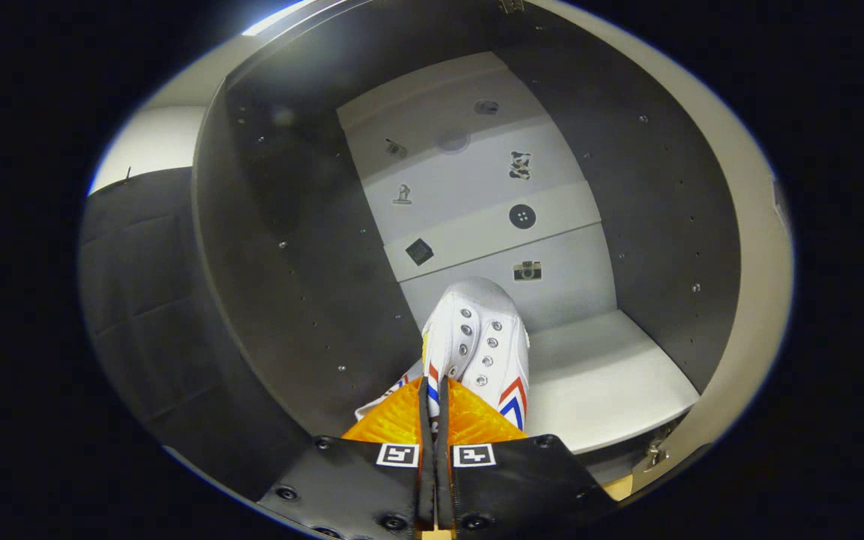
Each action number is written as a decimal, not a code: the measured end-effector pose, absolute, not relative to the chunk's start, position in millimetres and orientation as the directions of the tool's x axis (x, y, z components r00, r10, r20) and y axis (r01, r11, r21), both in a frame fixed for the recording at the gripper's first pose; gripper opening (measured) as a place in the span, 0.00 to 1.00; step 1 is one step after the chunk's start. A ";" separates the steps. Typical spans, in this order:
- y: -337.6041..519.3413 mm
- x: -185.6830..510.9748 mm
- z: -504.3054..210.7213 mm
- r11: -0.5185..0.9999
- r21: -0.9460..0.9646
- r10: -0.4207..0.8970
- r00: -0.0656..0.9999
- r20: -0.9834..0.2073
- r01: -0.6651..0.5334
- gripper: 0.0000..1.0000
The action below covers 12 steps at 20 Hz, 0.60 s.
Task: Open the shoe cabinet door, grab the shoes and put them into the shoe cabinet, then close the shoe cabinet door.
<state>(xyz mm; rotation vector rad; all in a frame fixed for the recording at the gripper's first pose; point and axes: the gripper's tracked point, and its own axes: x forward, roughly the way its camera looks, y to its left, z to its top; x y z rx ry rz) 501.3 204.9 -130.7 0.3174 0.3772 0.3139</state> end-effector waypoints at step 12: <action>193.9 573.2 -190.2 0.949 0.281 0.251 0.885 -0.392 -0.145 0.02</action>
